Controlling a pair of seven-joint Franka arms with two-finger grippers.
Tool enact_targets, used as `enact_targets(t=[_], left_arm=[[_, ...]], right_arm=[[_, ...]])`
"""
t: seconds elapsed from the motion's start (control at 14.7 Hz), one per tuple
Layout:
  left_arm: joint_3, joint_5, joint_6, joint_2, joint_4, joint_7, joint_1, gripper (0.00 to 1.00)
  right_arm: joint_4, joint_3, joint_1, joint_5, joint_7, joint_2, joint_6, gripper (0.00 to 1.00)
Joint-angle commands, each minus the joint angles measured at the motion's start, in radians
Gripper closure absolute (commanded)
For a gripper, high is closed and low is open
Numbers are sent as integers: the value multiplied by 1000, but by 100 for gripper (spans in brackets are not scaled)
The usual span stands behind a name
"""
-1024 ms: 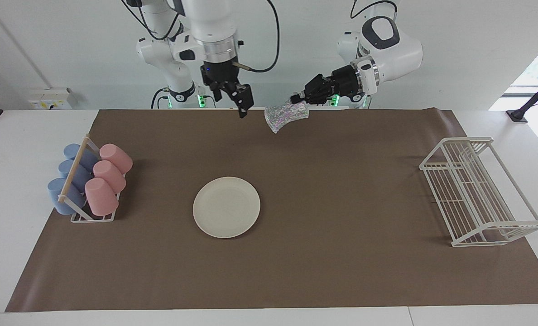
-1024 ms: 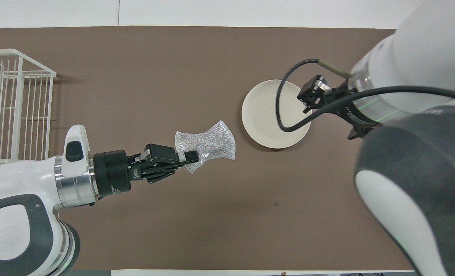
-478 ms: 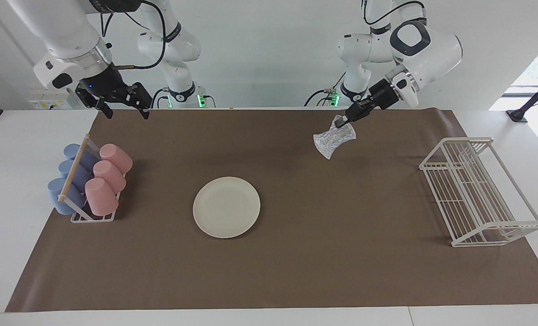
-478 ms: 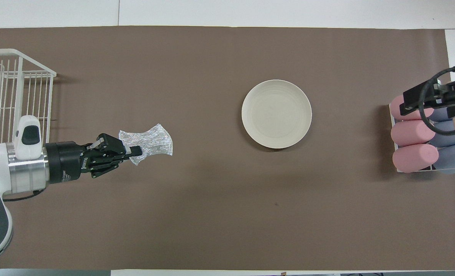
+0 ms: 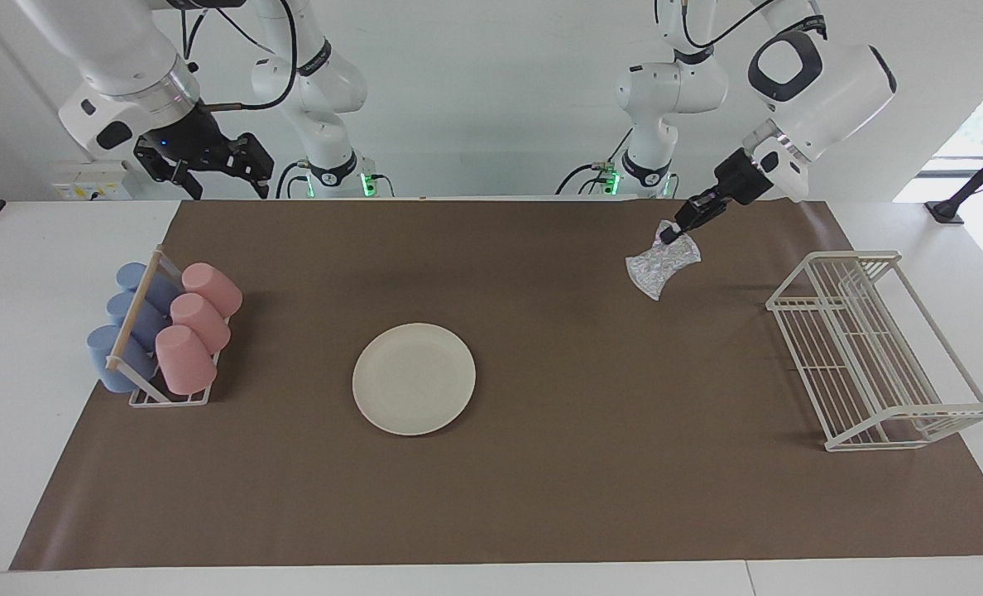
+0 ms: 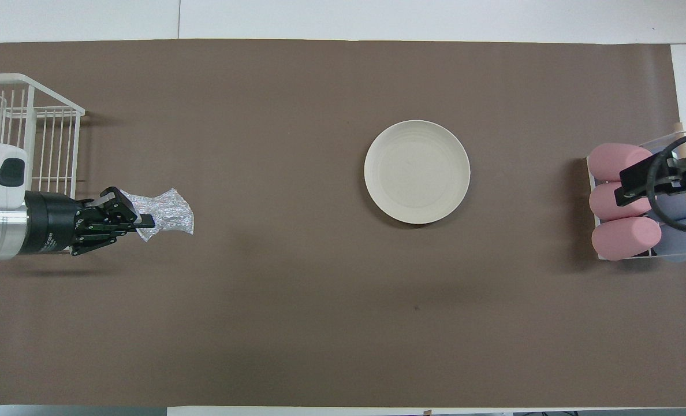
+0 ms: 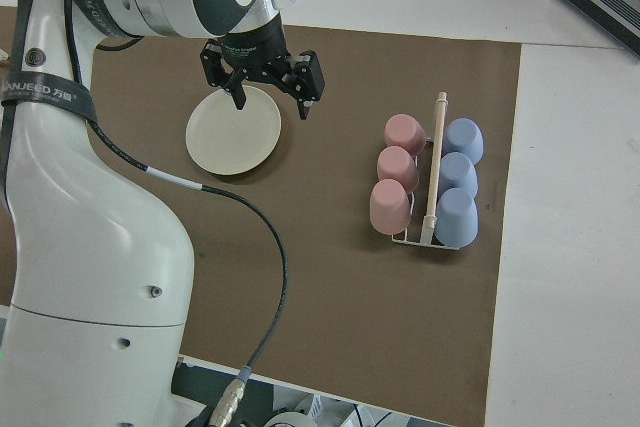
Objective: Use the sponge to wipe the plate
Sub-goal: 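Carry the scrubber toward the white basket with the left gripper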
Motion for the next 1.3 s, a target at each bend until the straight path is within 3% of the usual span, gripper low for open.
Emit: enact_targets(t=[0.0, 0.27, 0.41, 0.68, 0.89, 1.23], left_arm=[[-4, 157, -137, 67, 136, -33, 3, 100], [-14, 474, -316, 151, 320, -73, -57, 100], [-14, 617, -375, 173, 351, -71, -86, 100], [-14, 873, -426, 208, 351, -73, -160, 100], [-15, 1089, -452, 285, 350, -71, -200, 100], [-15, 1359, -384, 346, 273, 5, -189, 100]], right_arm=[[-124, -81, 49, -1, -59, -67, 103, 0], [-132, -124, 81, -11, -55, -69, 125, 0], [-134, -132, 81, -11, -53, -69, 125, 0], [-130, -132, 85, -13, -35, -66, 178, 0], [-118, -131, 85, -11, -38, -58, 202, 0], [-118, -126, 73, -1, -46, -57, 214, 0]])
